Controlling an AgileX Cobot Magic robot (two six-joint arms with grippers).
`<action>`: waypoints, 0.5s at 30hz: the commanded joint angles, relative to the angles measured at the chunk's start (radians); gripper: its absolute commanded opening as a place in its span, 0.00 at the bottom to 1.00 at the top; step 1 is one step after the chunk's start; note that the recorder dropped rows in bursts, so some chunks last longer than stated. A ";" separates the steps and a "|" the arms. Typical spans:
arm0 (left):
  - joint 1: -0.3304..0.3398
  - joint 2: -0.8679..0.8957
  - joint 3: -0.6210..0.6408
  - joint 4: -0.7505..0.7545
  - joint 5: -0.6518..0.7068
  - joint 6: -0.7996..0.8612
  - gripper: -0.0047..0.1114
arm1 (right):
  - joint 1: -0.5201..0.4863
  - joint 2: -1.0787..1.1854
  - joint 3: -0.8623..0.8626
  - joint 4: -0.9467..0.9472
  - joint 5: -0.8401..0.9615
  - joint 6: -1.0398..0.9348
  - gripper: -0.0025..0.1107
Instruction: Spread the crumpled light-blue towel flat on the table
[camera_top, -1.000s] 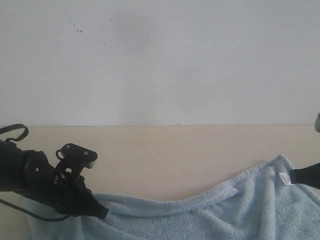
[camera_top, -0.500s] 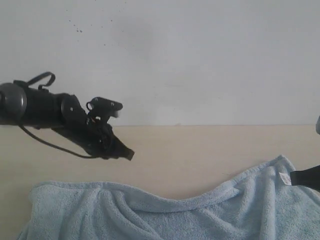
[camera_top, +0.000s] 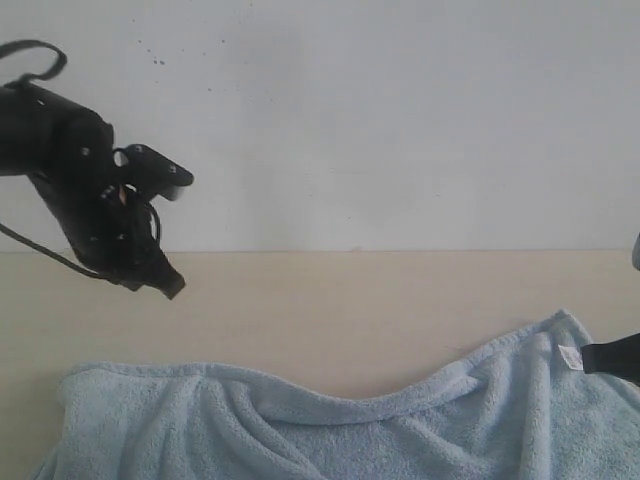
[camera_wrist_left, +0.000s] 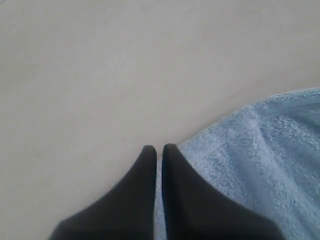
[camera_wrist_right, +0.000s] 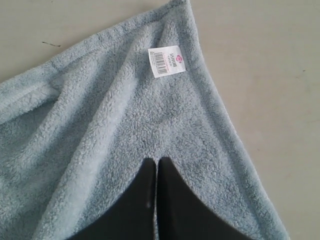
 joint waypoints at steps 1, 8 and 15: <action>0.018 -0.136 0.064 -0.044 0.030 -0.035 0.08 | -0.002 0.001 0.003 0.005 0.015 -0.003 0.02; 0.018 -0.361 0.361 -0.135 0.004 -0.040 0.08 | -0.002 0.001 0.003 0.023 0.032 -0.005 0.02; 0.018 -0.466 0.665 0.082 -0.121 -0.225 0.08 | 0.033 0.001 0.003 0.023 0.069 -0.019 0.02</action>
